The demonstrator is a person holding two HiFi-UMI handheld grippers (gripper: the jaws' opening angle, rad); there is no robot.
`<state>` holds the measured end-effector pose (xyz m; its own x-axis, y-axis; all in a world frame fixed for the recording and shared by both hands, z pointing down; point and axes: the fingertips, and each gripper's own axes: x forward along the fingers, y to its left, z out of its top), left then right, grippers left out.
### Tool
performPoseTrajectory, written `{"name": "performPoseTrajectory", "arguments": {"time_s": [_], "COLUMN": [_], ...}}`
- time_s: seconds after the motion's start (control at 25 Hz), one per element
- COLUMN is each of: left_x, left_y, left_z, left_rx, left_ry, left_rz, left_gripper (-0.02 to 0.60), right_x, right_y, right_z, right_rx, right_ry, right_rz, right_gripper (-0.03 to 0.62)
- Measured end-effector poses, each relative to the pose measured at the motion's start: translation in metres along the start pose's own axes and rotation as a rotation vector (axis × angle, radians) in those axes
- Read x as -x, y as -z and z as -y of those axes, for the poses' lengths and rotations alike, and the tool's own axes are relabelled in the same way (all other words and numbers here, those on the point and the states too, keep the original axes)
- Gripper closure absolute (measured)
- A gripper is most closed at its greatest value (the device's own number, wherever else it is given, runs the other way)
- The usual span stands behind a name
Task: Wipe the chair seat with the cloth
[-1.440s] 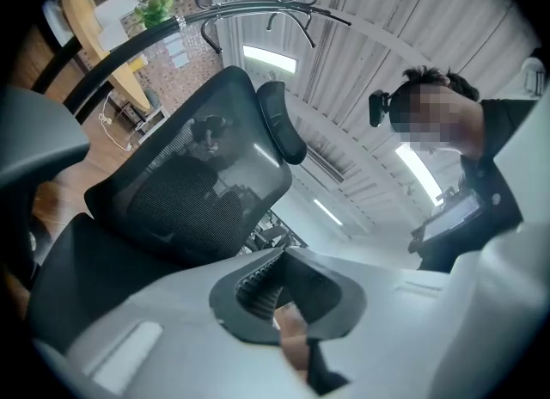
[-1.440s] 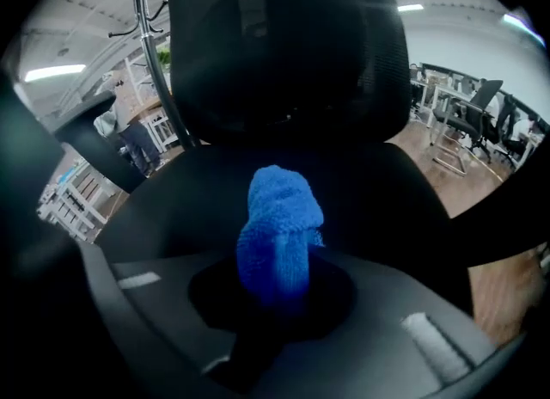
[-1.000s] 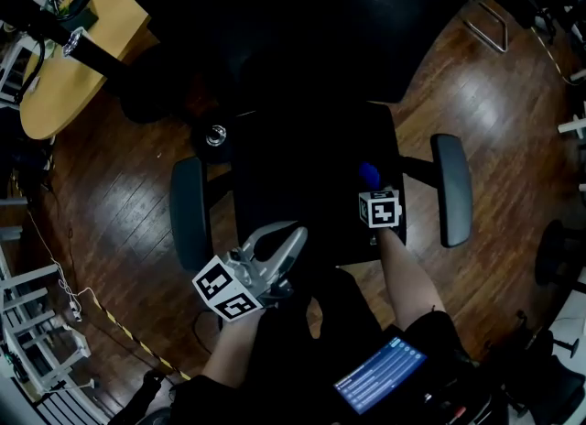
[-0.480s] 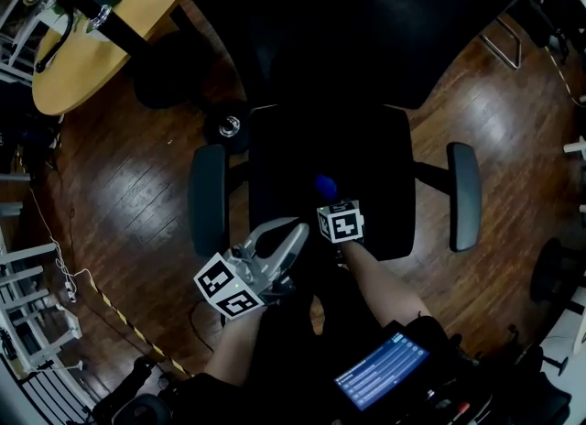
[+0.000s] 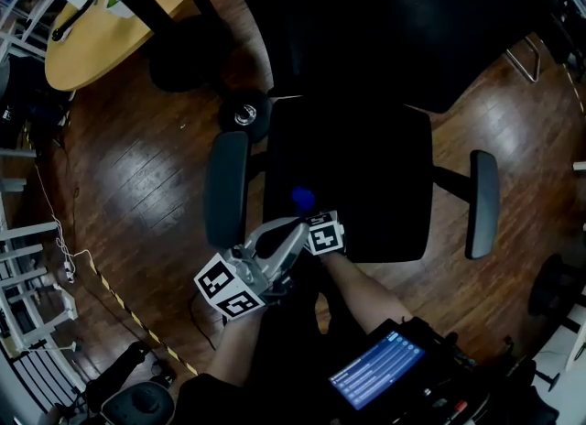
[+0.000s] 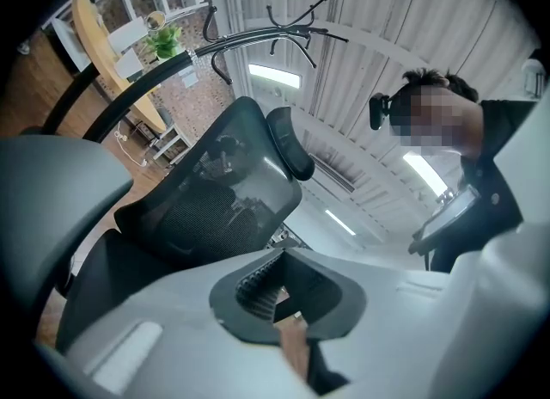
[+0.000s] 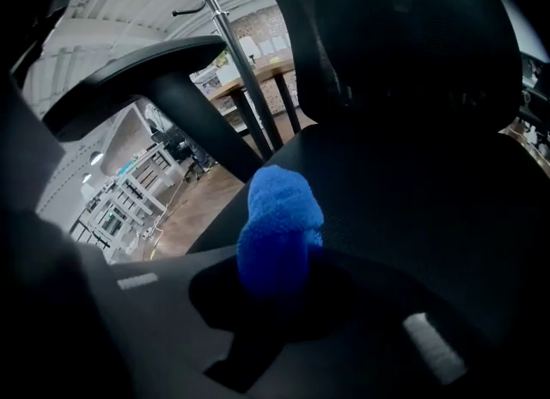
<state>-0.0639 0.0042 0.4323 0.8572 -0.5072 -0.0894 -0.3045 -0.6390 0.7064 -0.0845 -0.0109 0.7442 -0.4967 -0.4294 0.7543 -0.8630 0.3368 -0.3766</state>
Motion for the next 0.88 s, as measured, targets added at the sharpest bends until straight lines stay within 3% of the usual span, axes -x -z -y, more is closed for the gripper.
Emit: {"name": "performPoseTrajectory", "arguments": {"time_s": [0.16,0.28,0.4,0.64,0.88], "left_x": [-0.001,-0.006,-0.014,-0.033,-0.043], "left_y": [0.001,0.002,0.004,0.012,0.021], "left_z": [0.000,0.002,0.004,0.013,0.022], "left_rx": [0.005,0.004,0.007,0.009,0.013], "left_ry": [0.019,0.044,0.068,0.113,0.137], "left_rz": [-0.004,-0.019,-0.033,-0.068,-0.098], "left_gripper": [0.577,0.577,0.577,0.577,0.577], "right_x": [0.016,0.033,0.060,0.135,0.156], "right_y": [-0.009,0.008,0.032,0.044,0.053], "right_z": [0.021,0.069,0.122,0.196,0.218], "right_rx": [-0.024,-0.041,-0.137,-0.184,-0.213], "right_ry": [0.050,0.144,0.236,0.376,0.422], "right_rz": [0.037,0.022,0.006,0.059,0.073], "right_gripper": [0.556,0.556,0.556,0.556,0.556]}}
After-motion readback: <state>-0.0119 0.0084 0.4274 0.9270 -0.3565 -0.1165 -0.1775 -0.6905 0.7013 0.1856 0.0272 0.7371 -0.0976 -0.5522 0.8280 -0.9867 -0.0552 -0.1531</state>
